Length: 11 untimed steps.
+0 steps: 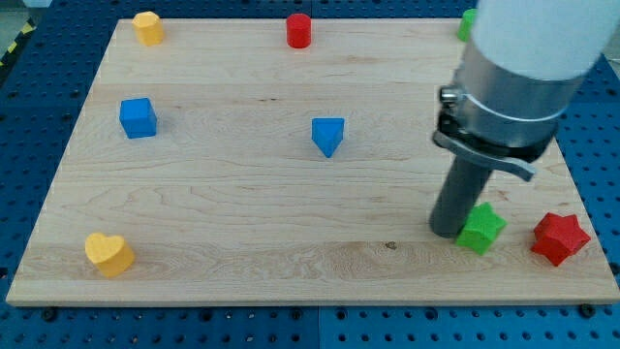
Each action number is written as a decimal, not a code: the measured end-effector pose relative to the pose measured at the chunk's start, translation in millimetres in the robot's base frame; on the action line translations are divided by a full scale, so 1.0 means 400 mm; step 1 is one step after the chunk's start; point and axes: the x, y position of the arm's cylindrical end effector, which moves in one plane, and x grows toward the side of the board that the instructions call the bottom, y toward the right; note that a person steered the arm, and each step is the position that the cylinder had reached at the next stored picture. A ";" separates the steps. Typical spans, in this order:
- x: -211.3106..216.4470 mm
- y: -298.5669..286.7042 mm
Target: Move your arm to the center left
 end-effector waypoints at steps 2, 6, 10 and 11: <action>0.015 0.088; -0.064 -0.433; -0.318 -1.118; -0.370 -1.114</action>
